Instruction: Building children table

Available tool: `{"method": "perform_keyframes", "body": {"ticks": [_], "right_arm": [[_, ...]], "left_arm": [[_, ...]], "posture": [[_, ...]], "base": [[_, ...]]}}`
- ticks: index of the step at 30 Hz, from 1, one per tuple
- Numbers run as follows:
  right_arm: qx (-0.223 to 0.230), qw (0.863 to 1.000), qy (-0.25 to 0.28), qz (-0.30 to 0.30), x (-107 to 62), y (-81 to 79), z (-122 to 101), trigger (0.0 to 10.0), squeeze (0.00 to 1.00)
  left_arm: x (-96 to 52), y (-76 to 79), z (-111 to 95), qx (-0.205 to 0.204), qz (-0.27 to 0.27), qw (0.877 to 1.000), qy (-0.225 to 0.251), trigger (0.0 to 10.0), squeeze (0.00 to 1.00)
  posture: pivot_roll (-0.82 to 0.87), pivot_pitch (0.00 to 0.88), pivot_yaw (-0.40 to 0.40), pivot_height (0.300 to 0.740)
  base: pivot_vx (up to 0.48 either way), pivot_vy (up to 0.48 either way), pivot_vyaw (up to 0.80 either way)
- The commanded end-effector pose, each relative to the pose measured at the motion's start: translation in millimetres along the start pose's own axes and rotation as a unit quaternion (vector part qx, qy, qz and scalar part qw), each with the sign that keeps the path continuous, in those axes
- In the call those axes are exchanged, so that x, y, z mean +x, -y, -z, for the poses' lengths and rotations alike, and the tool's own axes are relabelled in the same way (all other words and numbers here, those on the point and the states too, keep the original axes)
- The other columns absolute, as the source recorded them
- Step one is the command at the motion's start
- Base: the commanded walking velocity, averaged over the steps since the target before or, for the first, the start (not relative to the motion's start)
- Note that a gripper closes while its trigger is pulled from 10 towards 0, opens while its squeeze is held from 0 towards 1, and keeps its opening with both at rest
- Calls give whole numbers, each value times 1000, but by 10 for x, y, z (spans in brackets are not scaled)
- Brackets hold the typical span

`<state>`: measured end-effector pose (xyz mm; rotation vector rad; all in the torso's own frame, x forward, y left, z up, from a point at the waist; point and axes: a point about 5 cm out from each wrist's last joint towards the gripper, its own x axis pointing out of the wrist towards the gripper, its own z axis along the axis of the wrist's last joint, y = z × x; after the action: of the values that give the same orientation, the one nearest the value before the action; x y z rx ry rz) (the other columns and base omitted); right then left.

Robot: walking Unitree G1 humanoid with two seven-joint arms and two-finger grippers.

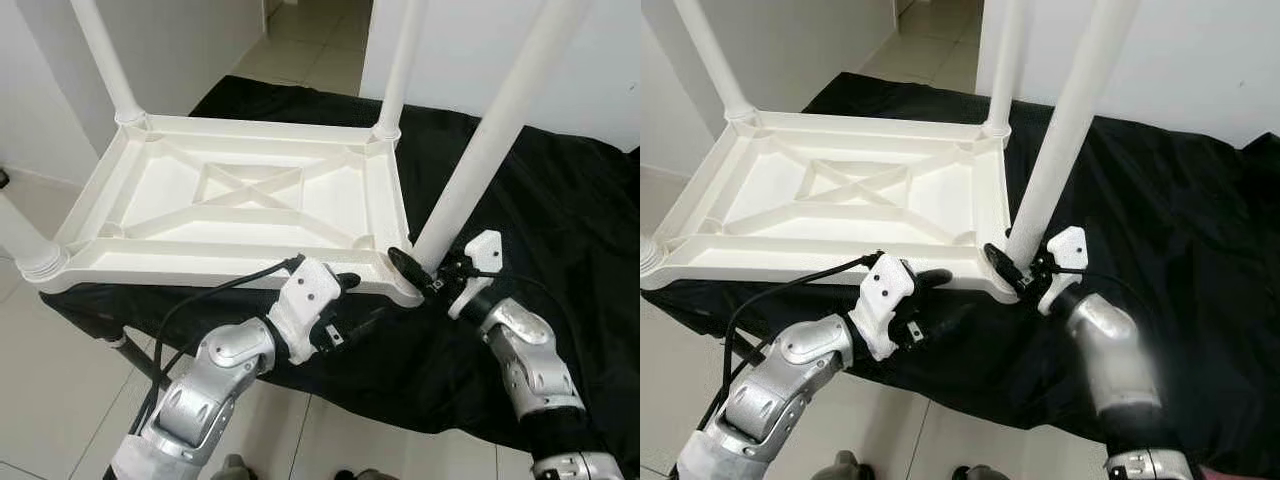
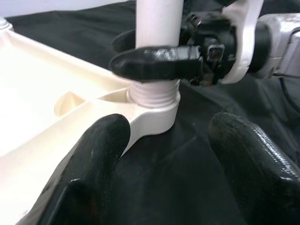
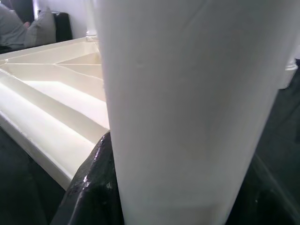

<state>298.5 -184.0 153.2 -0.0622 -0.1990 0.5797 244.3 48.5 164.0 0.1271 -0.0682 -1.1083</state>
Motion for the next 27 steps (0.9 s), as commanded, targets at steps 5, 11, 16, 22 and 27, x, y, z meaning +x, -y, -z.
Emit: {"method": "perform_keyframes", "body": {"ticks": [5,11,16,22,27], "right_arm": [[1,993,-21,116,-167,47,53,10000,0],[-4,982,-44,185,-214,8,112,10000,0],[25,946,-56,318,-318,-106,176,10000,0],[41,910,-67,408,-345,-272,225,10000,0],[42,894,-81,439,-292,-421,278,10000,0]], "left_arm": [[26,-65,70,-6,-16,1000,-19,10000,0],[73,-93,90,-24,-23,999,-20,10000,0],[89,-89,101,-9,-20,1000,-20,10000,0],[60,-108,115,-6,-18,1000,-21,10000,0],[76,-116,121,-3,-17,1000,-17,10000,0]], "posture": [[-6,110,-32,740],[-16,94,-18,740],[-3,96,-3,740],[-8,97,4,740],[-15,92,17,740]], "base": [[0,0,0],[0,0,0],[0,0,0],[0,0,0],[0,0,0]]}}
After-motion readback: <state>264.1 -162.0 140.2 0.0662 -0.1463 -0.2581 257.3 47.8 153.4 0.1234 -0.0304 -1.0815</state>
